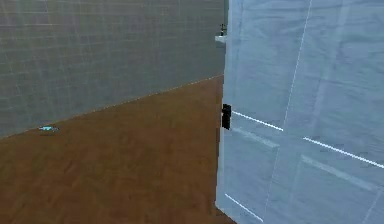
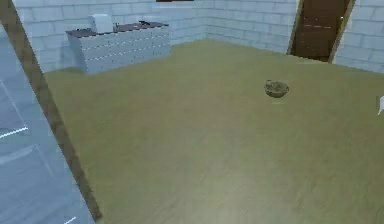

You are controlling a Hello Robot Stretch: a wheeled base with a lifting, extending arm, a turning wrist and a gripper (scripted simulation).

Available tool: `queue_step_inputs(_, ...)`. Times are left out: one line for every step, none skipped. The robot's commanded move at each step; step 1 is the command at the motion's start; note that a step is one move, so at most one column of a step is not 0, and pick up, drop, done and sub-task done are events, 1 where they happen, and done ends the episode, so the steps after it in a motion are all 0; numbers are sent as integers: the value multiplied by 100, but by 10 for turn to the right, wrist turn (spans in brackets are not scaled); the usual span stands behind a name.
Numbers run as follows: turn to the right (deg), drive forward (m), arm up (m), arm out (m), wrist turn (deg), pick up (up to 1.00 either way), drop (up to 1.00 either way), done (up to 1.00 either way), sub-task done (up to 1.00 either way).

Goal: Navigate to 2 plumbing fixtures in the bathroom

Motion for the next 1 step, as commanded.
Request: queue_step_inputs(-450,0,0,0,0,0,0,0,0)
